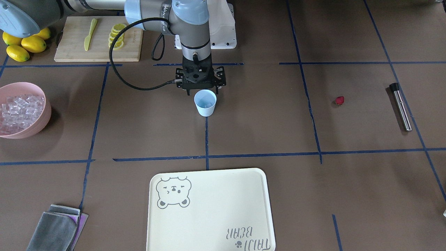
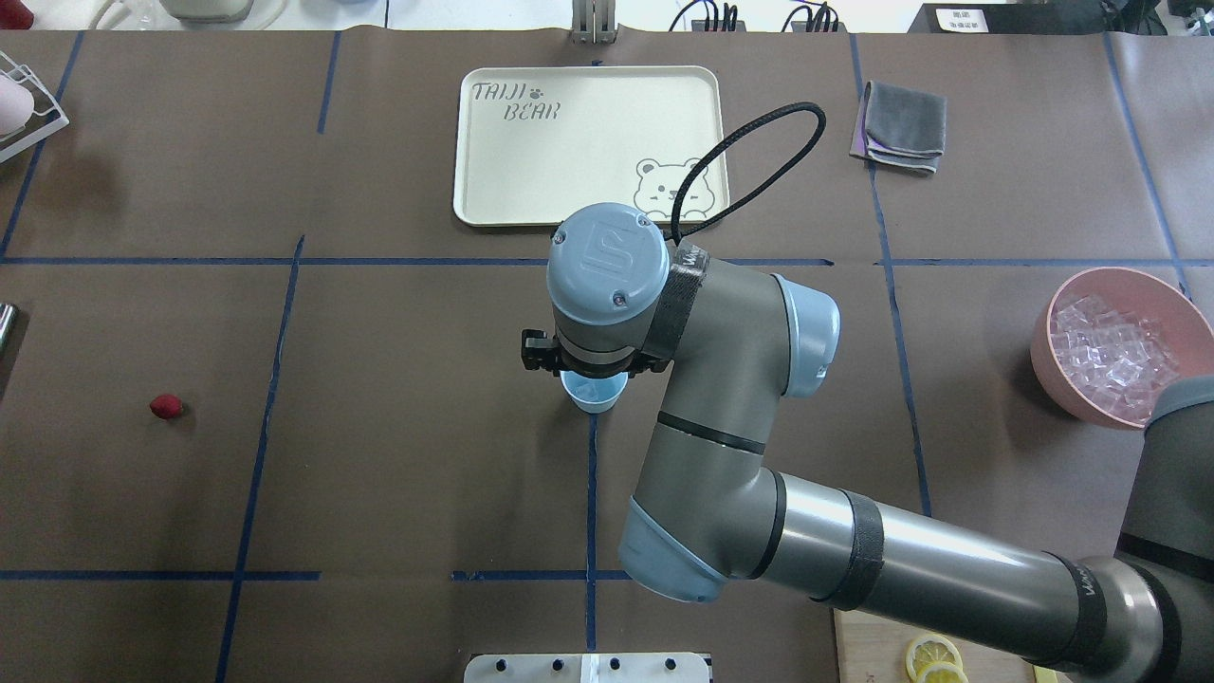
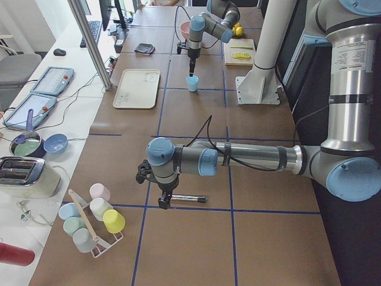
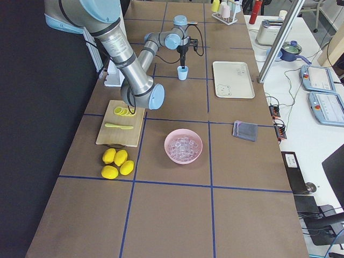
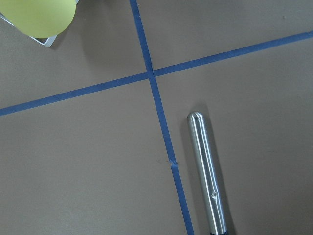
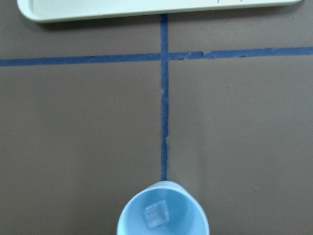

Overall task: Mash ice and strawberries in cup
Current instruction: 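Lower the right gripper and release the ice cube into the cup, then move the right gripper back to the pink bowl of ice, then lower the right gripper into the ice and grasp a cube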

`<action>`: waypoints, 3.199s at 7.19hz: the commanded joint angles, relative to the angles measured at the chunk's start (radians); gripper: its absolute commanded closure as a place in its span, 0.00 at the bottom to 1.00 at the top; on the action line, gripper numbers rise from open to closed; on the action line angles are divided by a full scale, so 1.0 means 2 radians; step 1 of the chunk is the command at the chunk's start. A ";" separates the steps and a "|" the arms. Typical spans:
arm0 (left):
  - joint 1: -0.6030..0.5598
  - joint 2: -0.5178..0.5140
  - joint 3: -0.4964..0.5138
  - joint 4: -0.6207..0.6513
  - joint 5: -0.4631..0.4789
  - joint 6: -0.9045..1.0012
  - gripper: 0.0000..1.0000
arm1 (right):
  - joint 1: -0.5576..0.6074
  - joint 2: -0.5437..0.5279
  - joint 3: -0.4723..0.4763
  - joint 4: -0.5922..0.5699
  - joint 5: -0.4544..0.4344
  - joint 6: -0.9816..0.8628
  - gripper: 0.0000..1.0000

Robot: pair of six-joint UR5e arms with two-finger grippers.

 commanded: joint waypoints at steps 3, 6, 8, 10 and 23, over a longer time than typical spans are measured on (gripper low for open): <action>0.000 0.000 0.001 0.001 0.000 0.000 0.00 | 0.157 -0.193 0.137 0.005 0.109 -0.178 0.01; 0.000 0.000 0.001 0.001 0.000 0.000 0.00 | 0.285 -0.333 0.164 0.013 0.193 -0.387 0.01; 0.000 0.000 0.001 0.001 0.000 0.000 0.00 | 0.326 -0.417 0.163 0.062 0.208 -0.454 0.01; 0.000 0.000 -0.001 0.001 0.000 0.000 0.00 | 0.327 -0.486 0.141 0.159 0.205 -0.446 0.02; 0.001 0.000 -0.002 0.000 -0.001 0.000 0.00 | 0.243 -0.504 0.095 0.244 0.160 -0.361 0.23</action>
